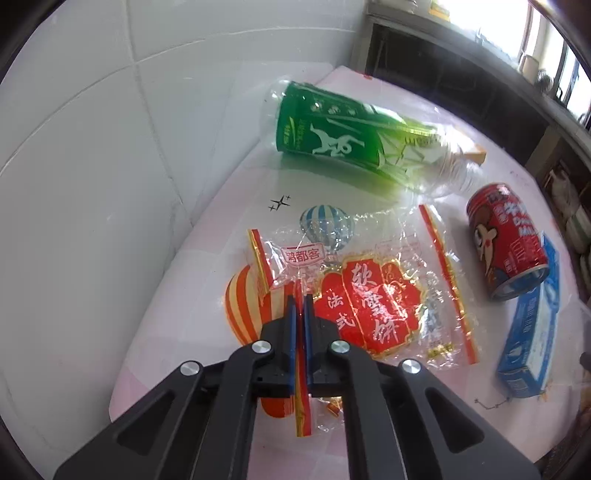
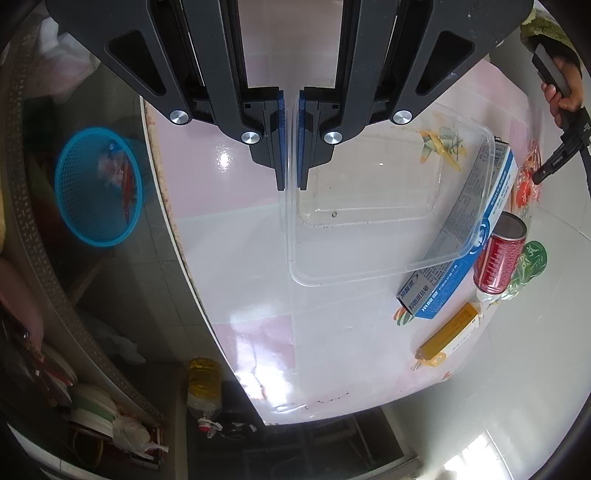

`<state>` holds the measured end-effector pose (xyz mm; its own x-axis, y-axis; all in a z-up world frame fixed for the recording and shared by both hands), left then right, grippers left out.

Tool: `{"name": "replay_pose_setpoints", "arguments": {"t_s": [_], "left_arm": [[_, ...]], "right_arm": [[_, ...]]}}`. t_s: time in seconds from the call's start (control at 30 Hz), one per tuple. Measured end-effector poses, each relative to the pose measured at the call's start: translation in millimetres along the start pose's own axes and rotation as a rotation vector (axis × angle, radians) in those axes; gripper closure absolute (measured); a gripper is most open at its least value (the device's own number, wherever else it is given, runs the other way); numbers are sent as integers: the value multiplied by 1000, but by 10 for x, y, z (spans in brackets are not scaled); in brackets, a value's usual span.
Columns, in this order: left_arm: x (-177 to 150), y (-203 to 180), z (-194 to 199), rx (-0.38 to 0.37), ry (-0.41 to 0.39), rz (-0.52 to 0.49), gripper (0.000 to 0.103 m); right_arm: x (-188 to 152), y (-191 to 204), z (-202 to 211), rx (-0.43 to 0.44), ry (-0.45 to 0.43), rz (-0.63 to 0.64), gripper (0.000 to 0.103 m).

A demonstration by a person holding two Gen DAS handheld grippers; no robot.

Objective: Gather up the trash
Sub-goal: 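Grasp the red-printed snack wrapper with the left gripper while the right gripper grasps the clear tray rim, then carry the wrapper and tray over the blue wastebasket and open both grippers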

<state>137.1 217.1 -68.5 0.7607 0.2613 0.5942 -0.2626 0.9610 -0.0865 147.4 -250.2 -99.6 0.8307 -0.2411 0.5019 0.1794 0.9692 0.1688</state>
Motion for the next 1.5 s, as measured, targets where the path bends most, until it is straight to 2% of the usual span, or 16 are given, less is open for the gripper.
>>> {"name": "replay_pose_setpoints", "arguments": {"t_s": [0.2,0.4,0.57,0.7,0.93,1.07,1.17,1.27,1.37,1.5], "left_arm": [[107,190,373,-74,-64,77,101],[327,251,860,-132,-175,121,101],[576,142,1149,-217,-245,126,101],[713,-140,1312,-304,-275,88,101],[803,-1104,1576,-455,-301,-103,101],[734,-1815,1676,-559,-296,-233,101],[586,-2479,1654,-637,-259,-348,101],[395,-3131,1586,-693,-204,-458,101],[177,-3794,1420,-717,-131,-557,101],[-228,-4638,1168,-720,-27,-683,101]], "right_arm": [[-19,-45,42,11,-18,-9,100],[-5,-177,116,59,-35,-57,100],[-11,-301,207,86,-62,-104,100],[-12,-461,321,126,-97,-161,100],[-84,-945,599,159,-189,-301,100],[-269,-1533,801,94,-260,-452,100],[-508,-1992,900,8,-294,-573,100],[-809,-2404,917,-121,-309,-675,100],[-1135,-2786,804,-170,-299,-806,100],[-1478,-3188,444,-193,-264,-975,100]]}}
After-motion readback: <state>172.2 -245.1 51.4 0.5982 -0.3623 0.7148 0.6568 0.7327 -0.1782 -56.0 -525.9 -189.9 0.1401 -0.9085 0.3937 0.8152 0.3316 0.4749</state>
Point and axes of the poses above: each gripper's, at about its wrist camera, not at the fingertips, and z roughly against the way its jaws point, y to its left, x to its top, the point moved 3 cm from there along -z, roughly the way its jaws point, and after that the axes turned 4 degrees about -y, right-handed, at the moved point
